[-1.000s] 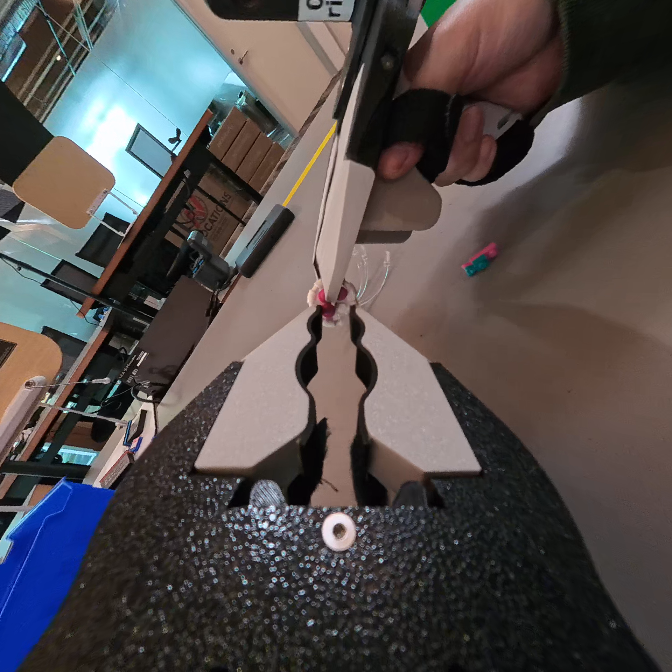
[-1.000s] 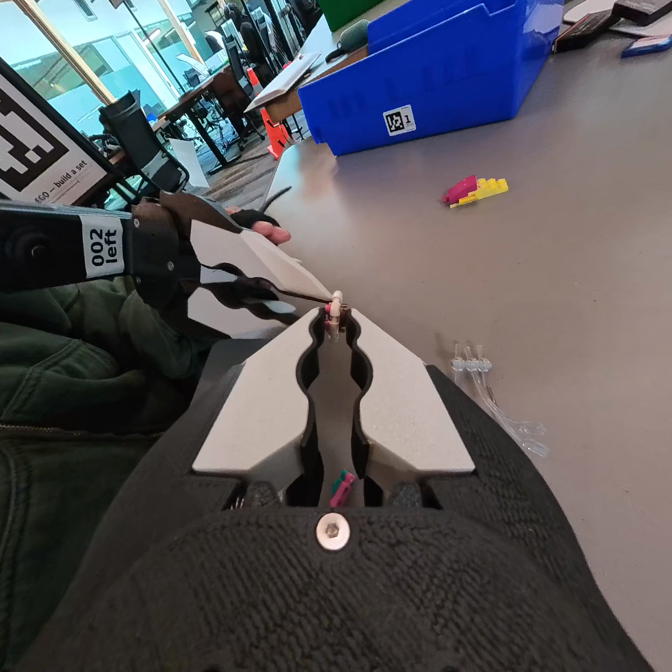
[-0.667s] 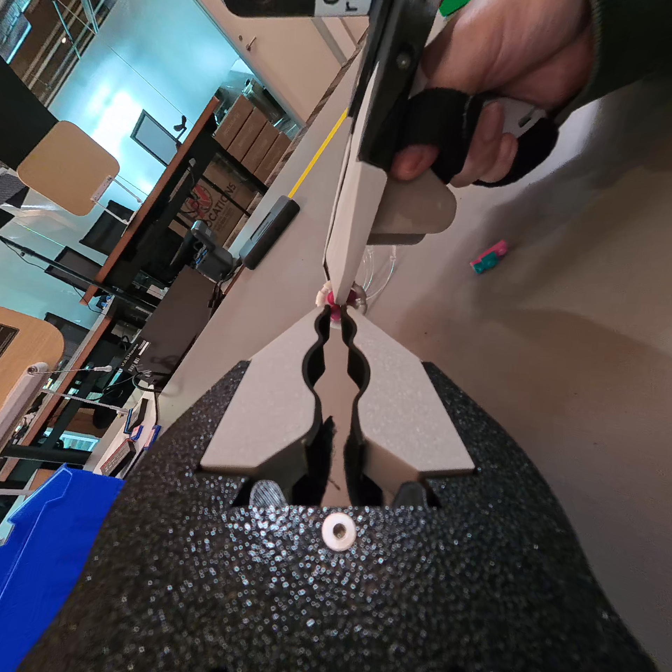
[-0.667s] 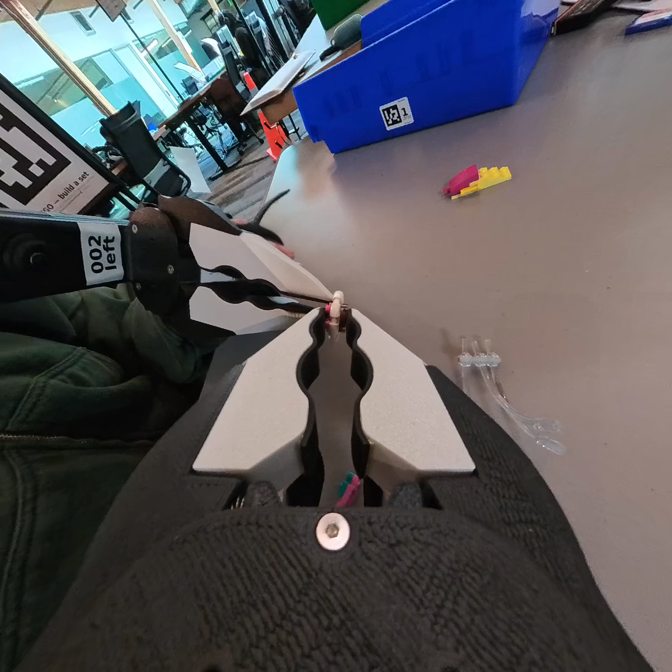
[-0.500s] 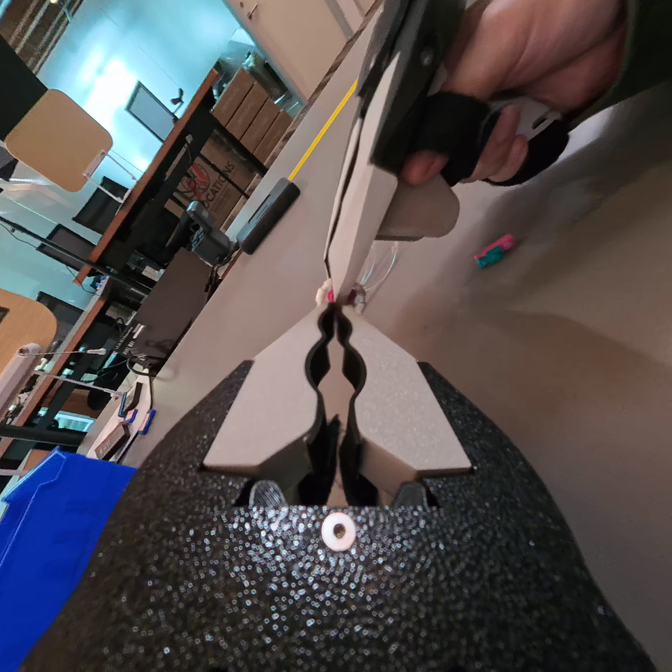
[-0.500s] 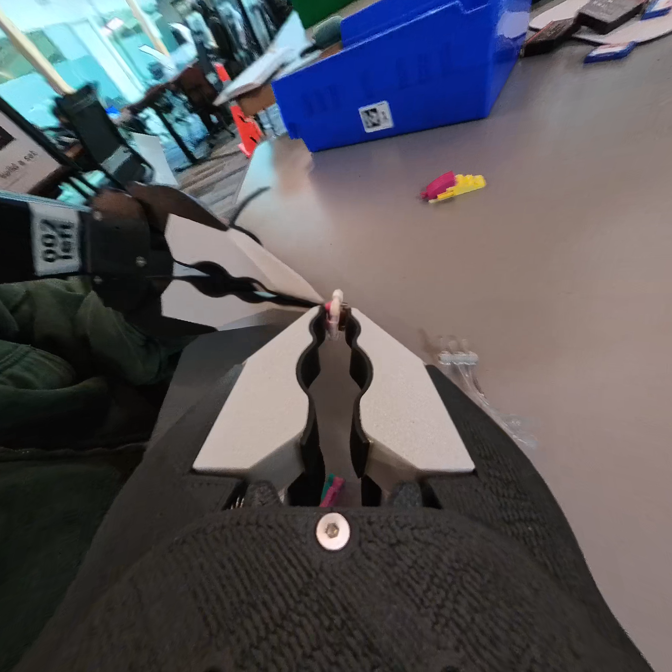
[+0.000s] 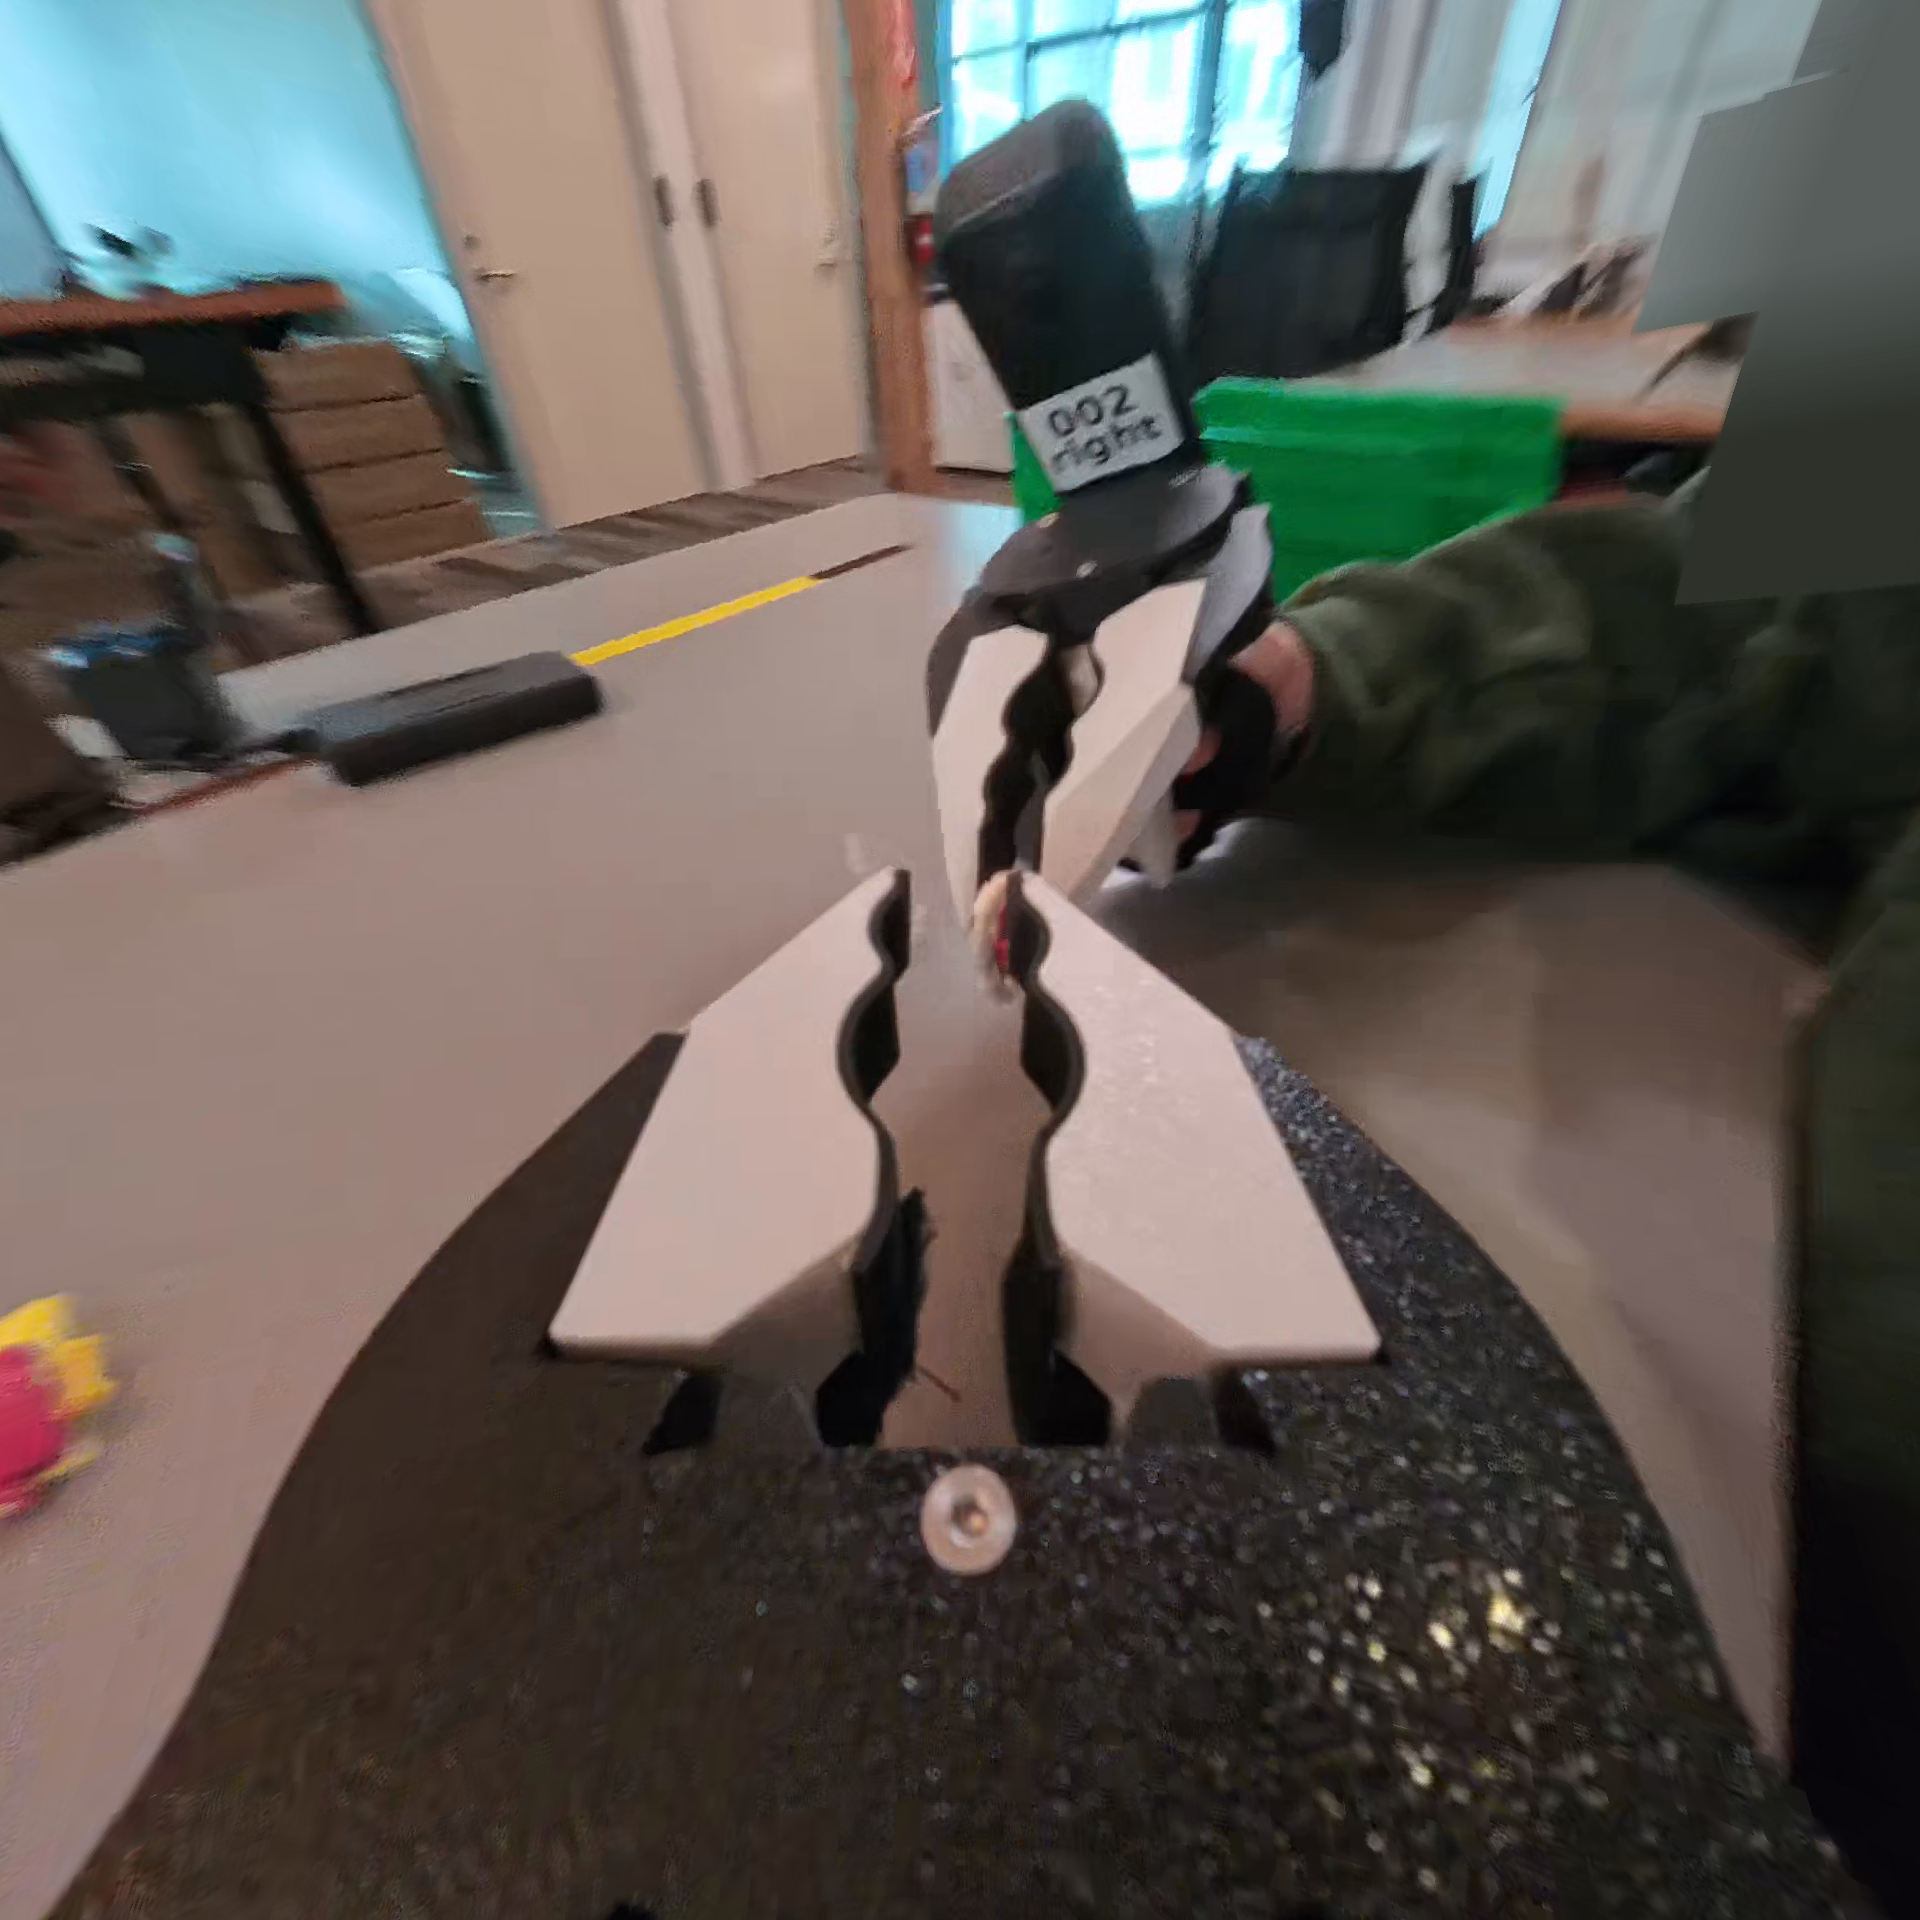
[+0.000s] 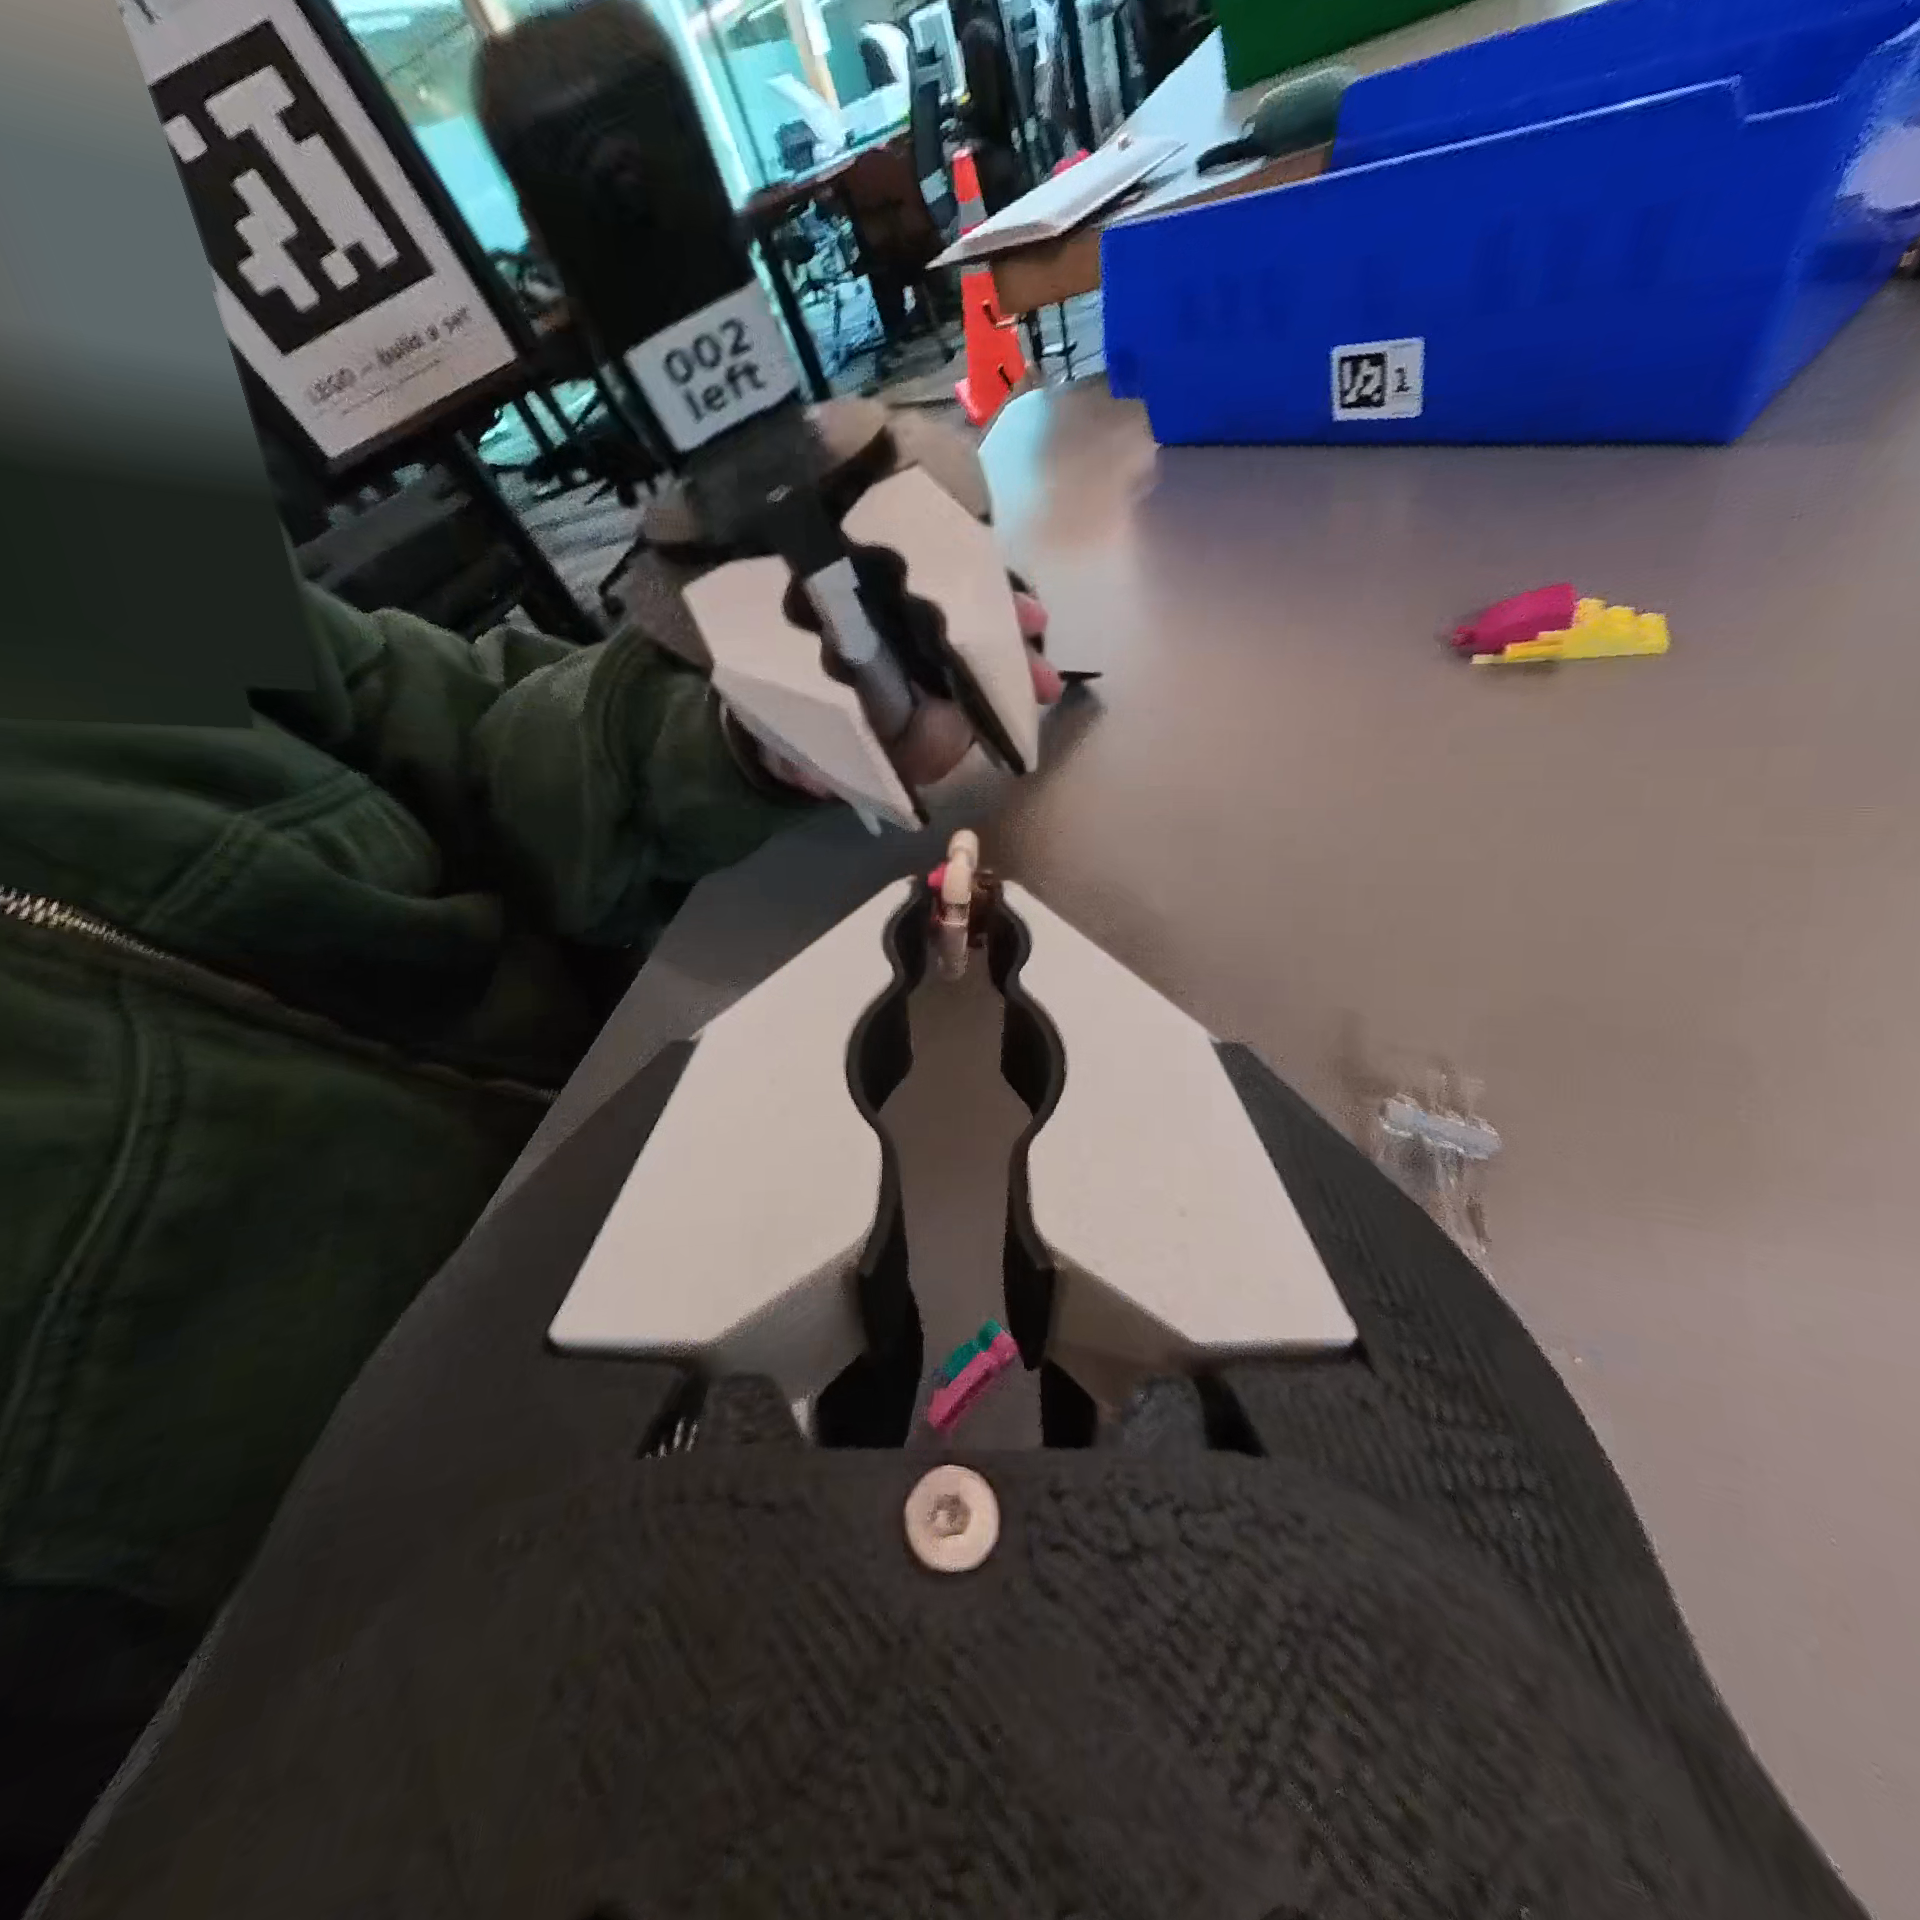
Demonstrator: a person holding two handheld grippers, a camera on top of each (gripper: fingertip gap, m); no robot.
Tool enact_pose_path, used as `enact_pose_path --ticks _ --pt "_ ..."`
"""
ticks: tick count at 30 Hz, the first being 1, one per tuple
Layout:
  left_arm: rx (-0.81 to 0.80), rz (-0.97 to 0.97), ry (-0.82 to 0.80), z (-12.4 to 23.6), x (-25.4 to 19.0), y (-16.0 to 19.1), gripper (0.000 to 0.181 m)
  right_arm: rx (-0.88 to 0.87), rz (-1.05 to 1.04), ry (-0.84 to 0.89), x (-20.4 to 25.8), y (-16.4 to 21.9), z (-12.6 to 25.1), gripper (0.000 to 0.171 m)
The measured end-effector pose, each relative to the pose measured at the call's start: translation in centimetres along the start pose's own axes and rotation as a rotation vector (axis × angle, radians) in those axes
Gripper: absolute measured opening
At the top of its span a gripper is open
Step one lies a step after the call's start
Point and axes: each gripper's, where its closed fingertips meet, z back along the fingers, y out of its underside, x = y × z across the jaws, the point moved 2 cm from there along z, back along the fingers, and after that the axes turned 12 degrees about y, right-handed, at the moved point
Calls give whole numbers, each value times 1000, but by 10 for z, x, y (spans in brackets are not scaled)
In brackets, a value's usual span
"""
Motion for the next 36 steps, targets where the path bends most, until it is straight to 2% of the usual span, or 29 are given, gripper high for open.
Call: enact_pose_path --ticks 3,6,11,13,17,19,23,29,36 --pt "-32 165 198 -5 -13 3 3 9 6 -40 6 2 -2 9" --pt "-60 304 290 -6 -16 3 4 -4 -4 -60 7 1 0 9" --pt "-118 366 243 8 -2 -4 27 -46 3 -59 6 -8 7 9" --pt "-93 375 249 8 -3 -4 24 -48 15 -65 8 -8 8 9" --pt "-27 381 285 0 -12 2 5 -58 5 -69 8 -9 8 9" --pt "-96 406 270 2 -9 -4 3 -121 -23 -41 6 -19 9 9" --pt "-354 427 204 12 5 -31 2 -283 -139 -1 3 -40 10 26" --pt "-593 459 239 14 4 -51 1 -410 -242 -48 8 -56 17 2" --pt "-725 501 240 13 5 -54 1 -484 -328 -85 8 -61 21 3"
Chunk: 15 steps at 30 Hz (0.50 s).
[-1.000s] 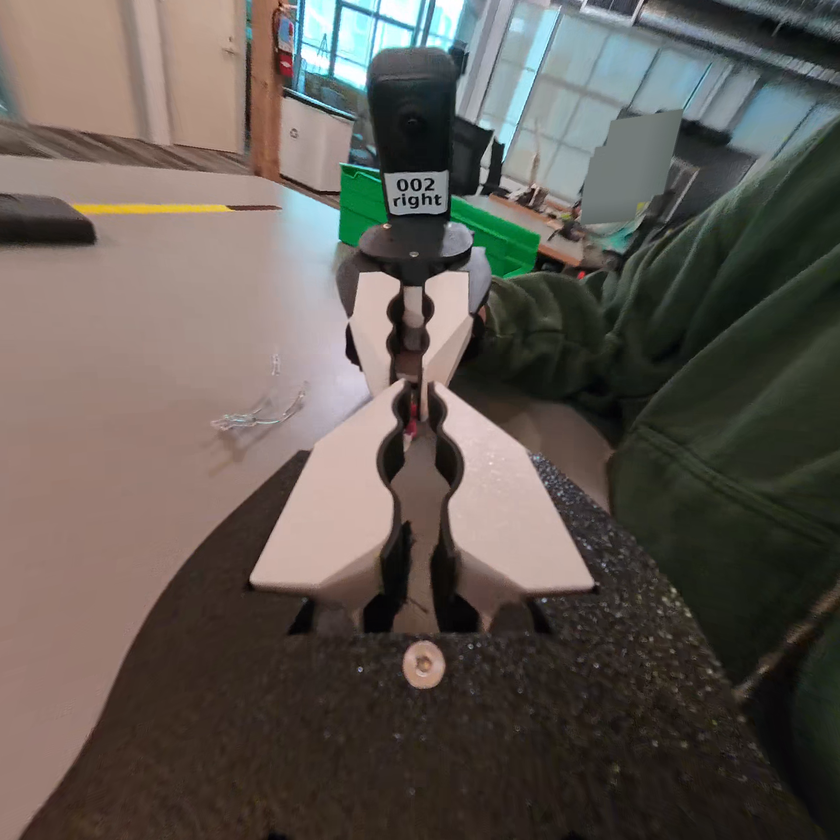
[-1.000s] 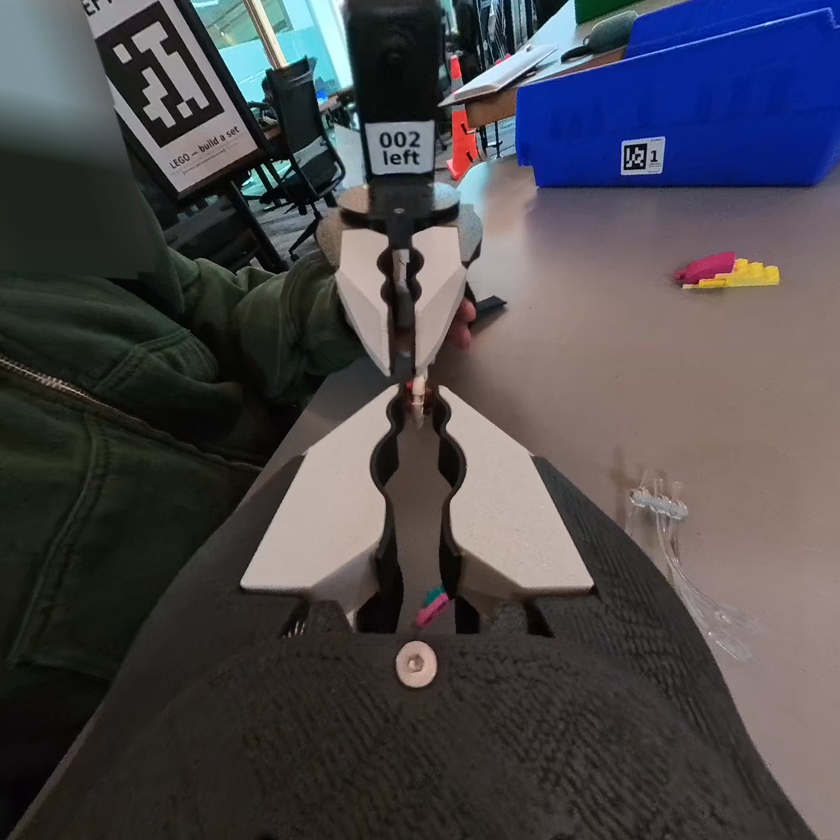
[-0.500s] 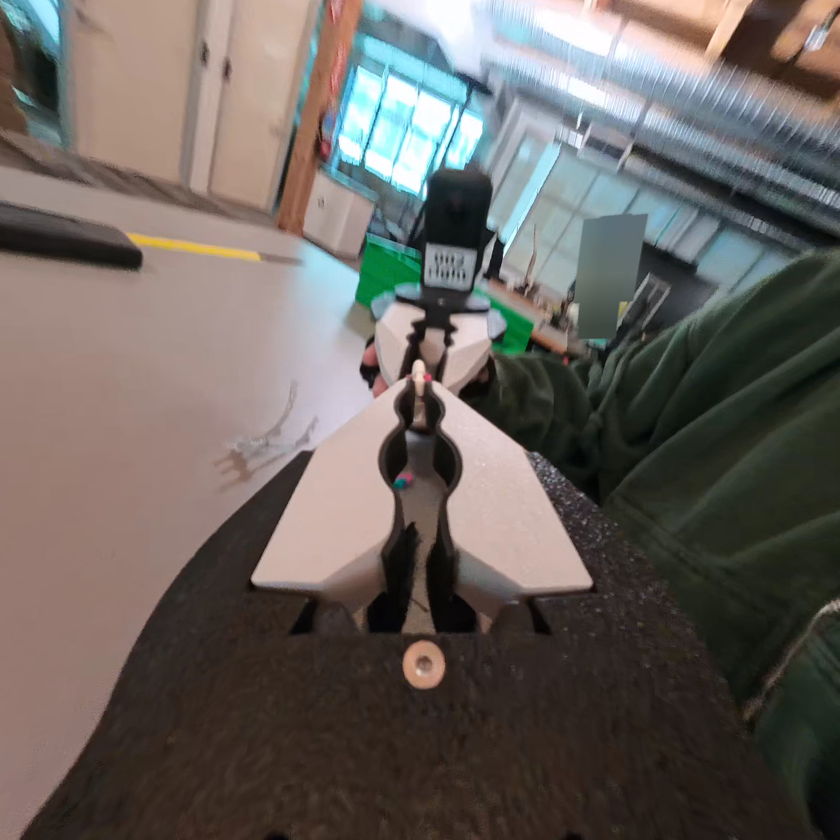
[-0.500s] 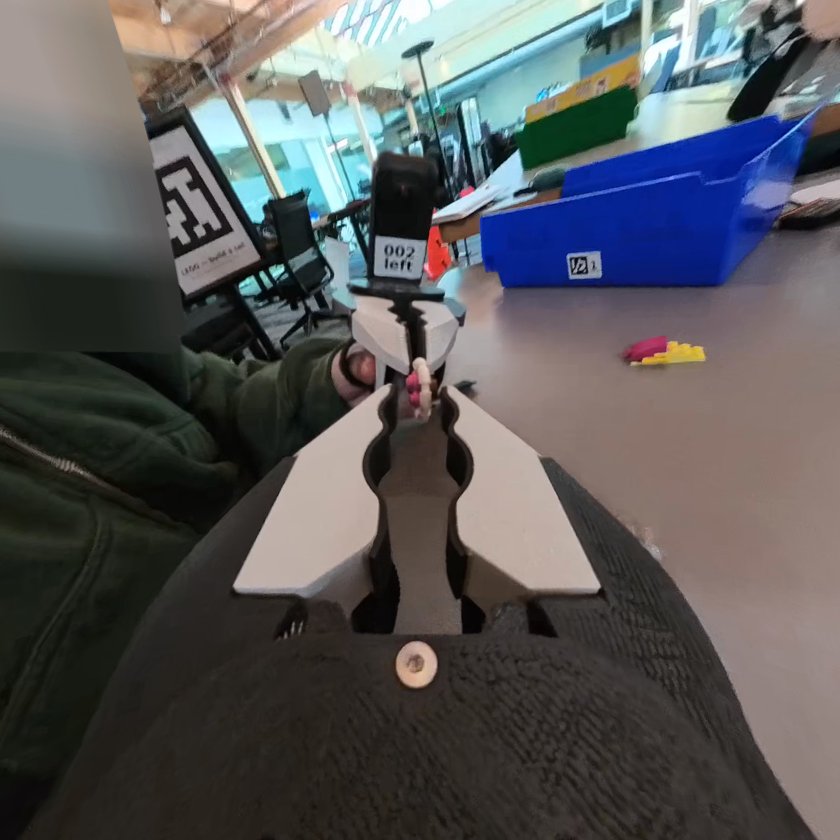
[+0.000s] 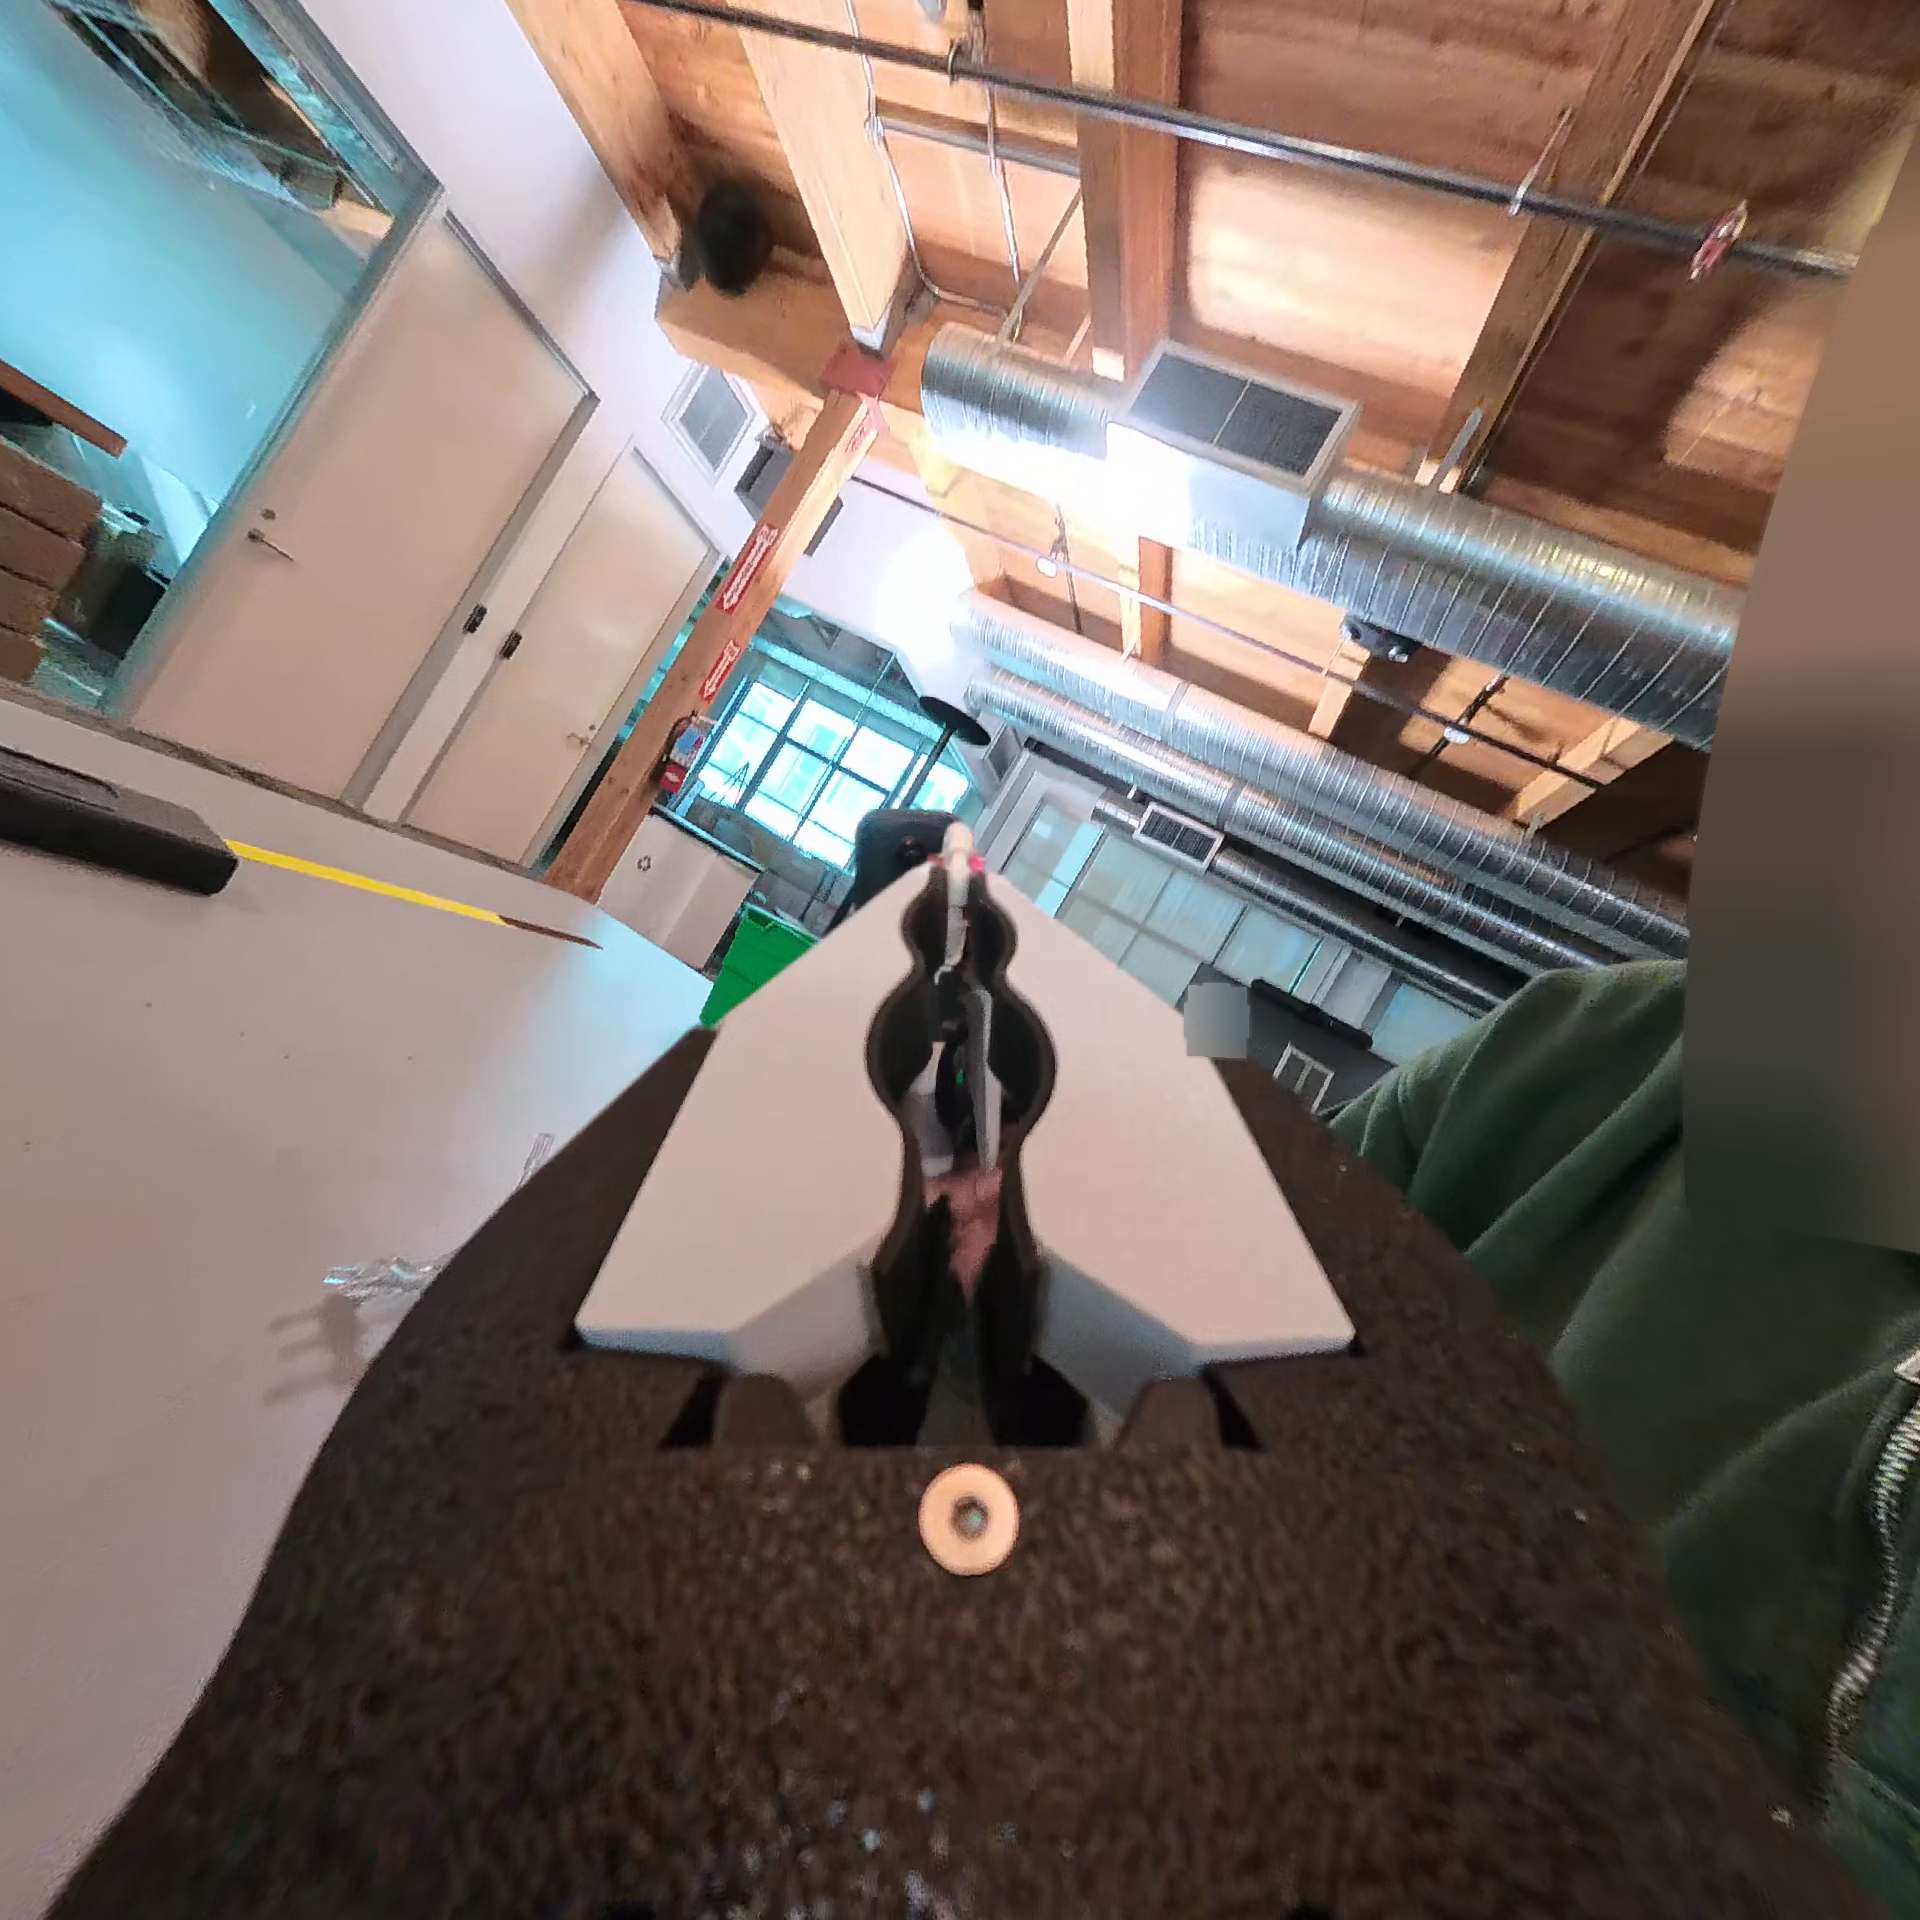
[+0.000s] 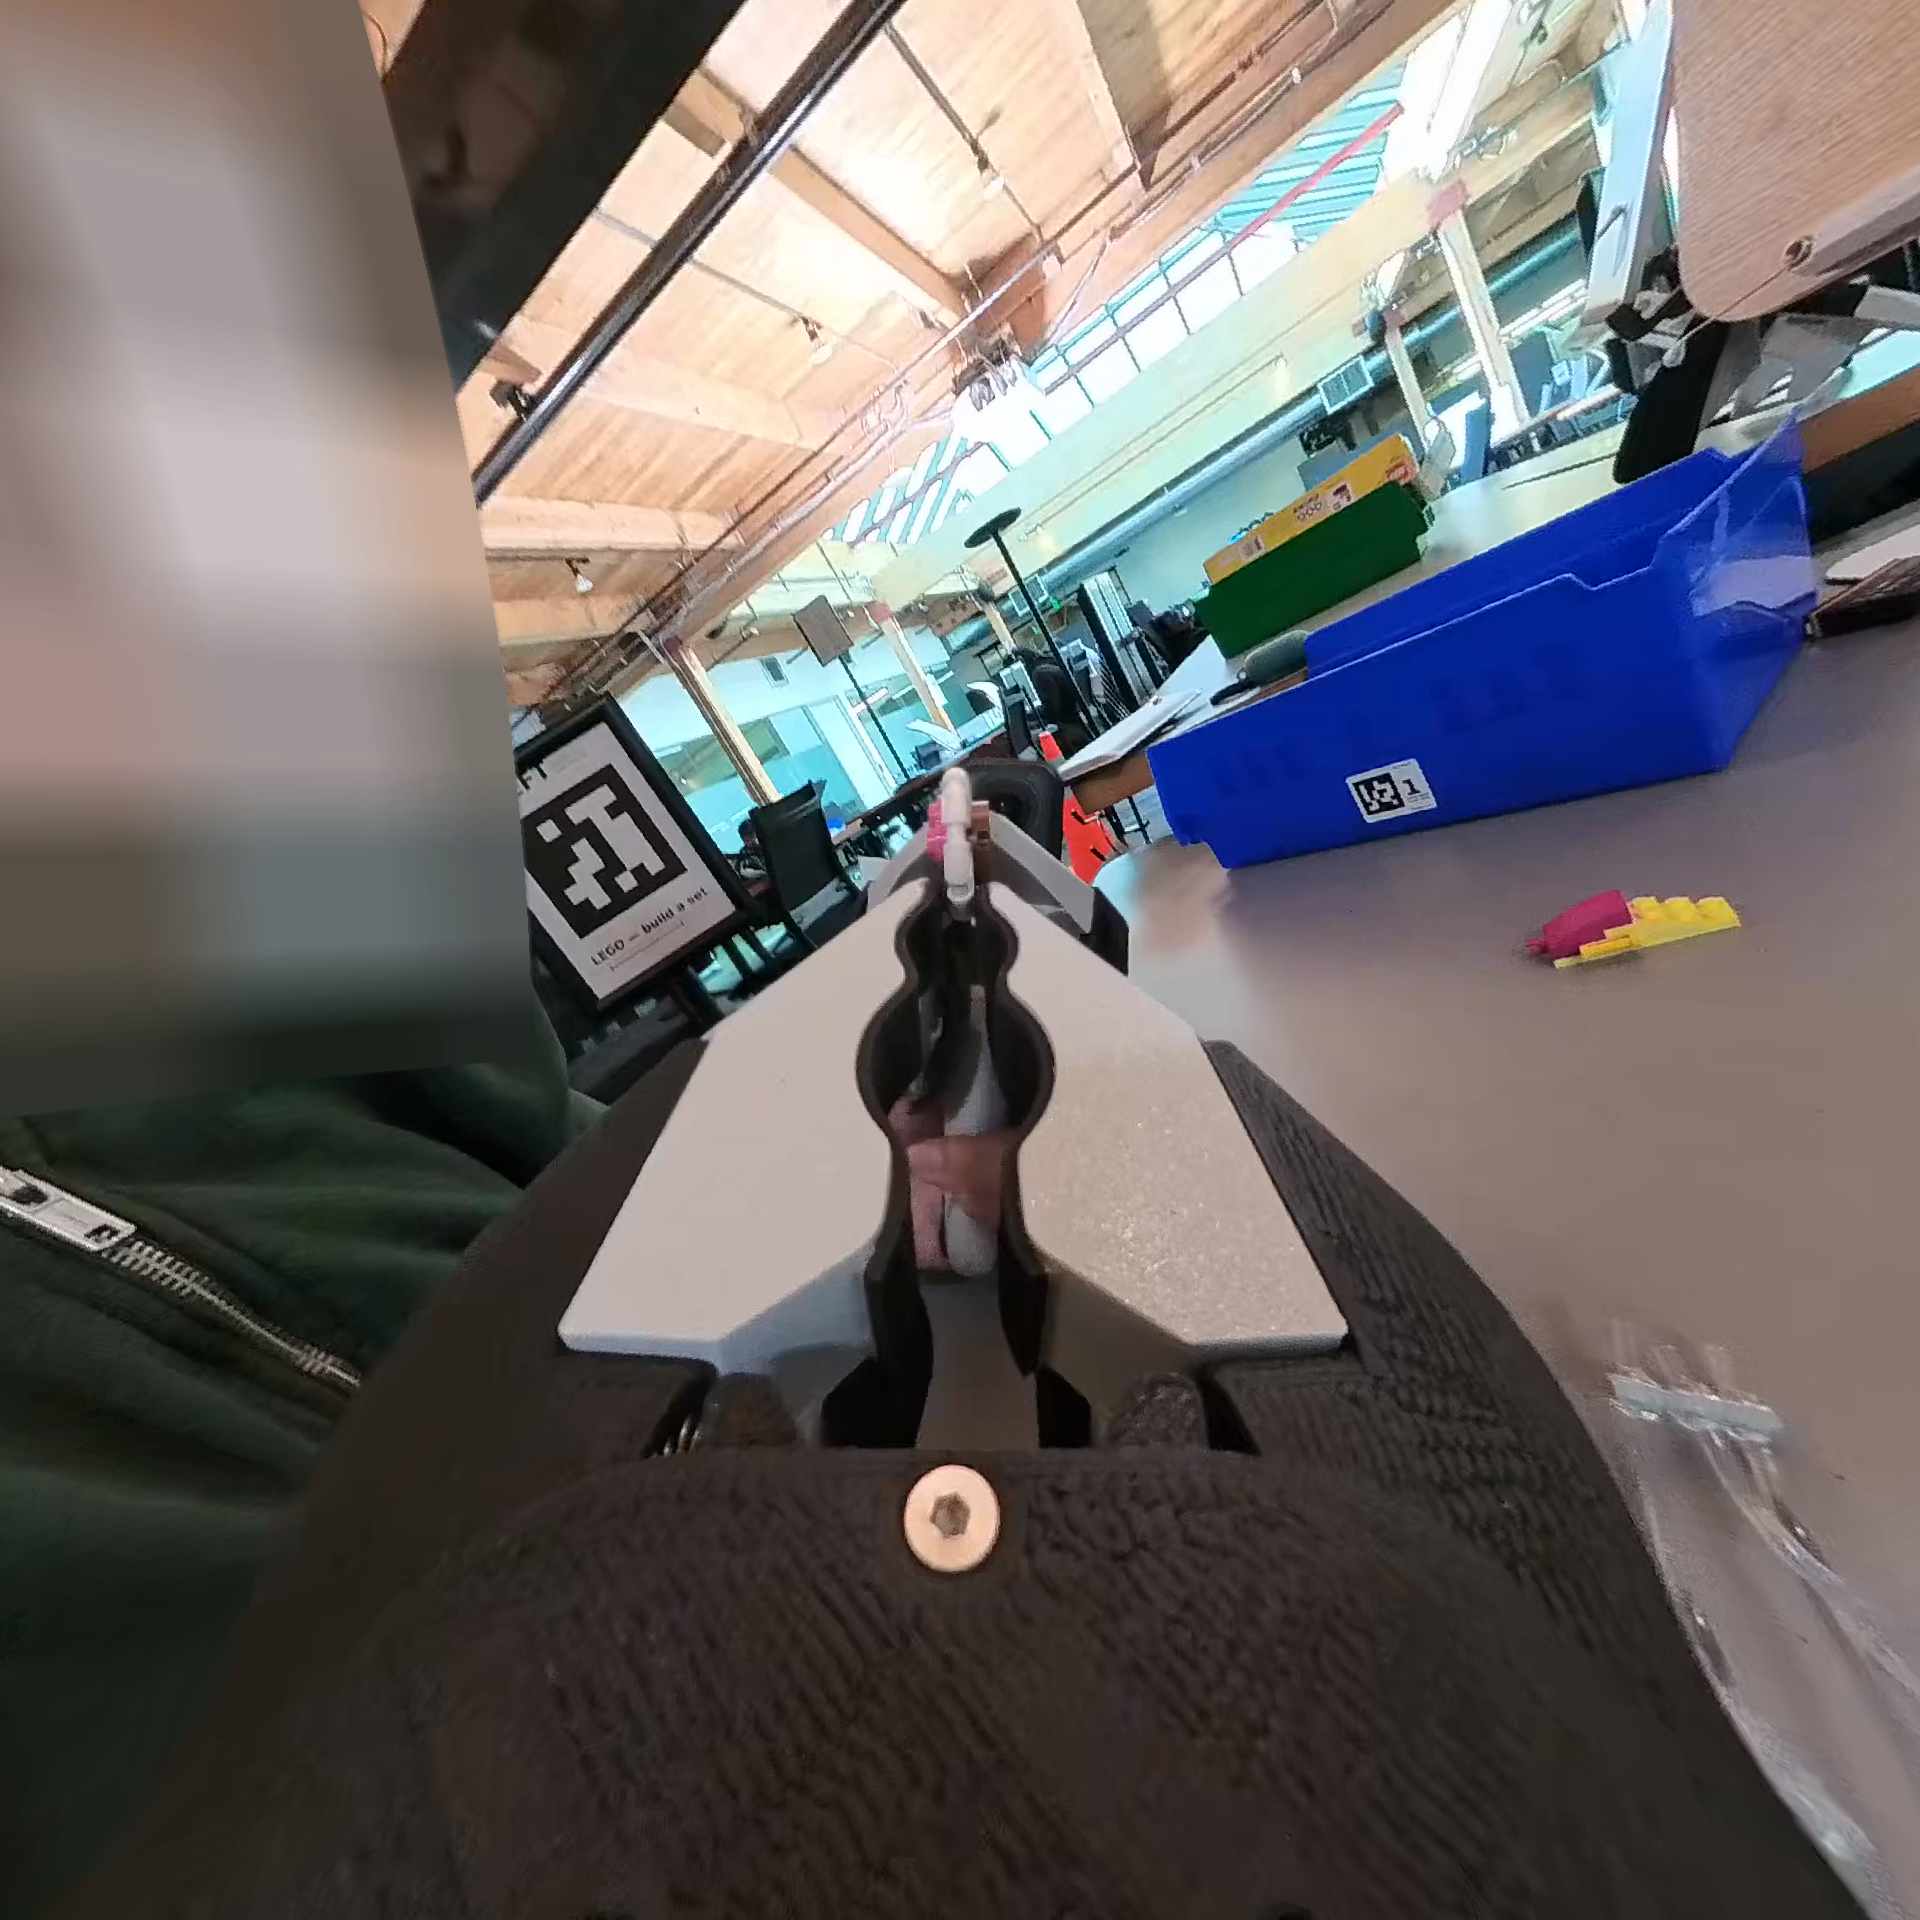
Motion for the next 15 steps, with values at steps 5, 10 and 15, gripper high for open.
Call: enact_pose_path --ticks 5,10,15 --pt "-44 -20 -11 -1 0 -2 1 -48 -49 4 0 -3 -1 6" --pt "-95 -46 -18 -1 0 -4 1 -97 -59 57 -5 -7 -1 14" --pt "-87 -30 -8 -5 1 0 1 -93 -69 38 -2 -6 -1 7"
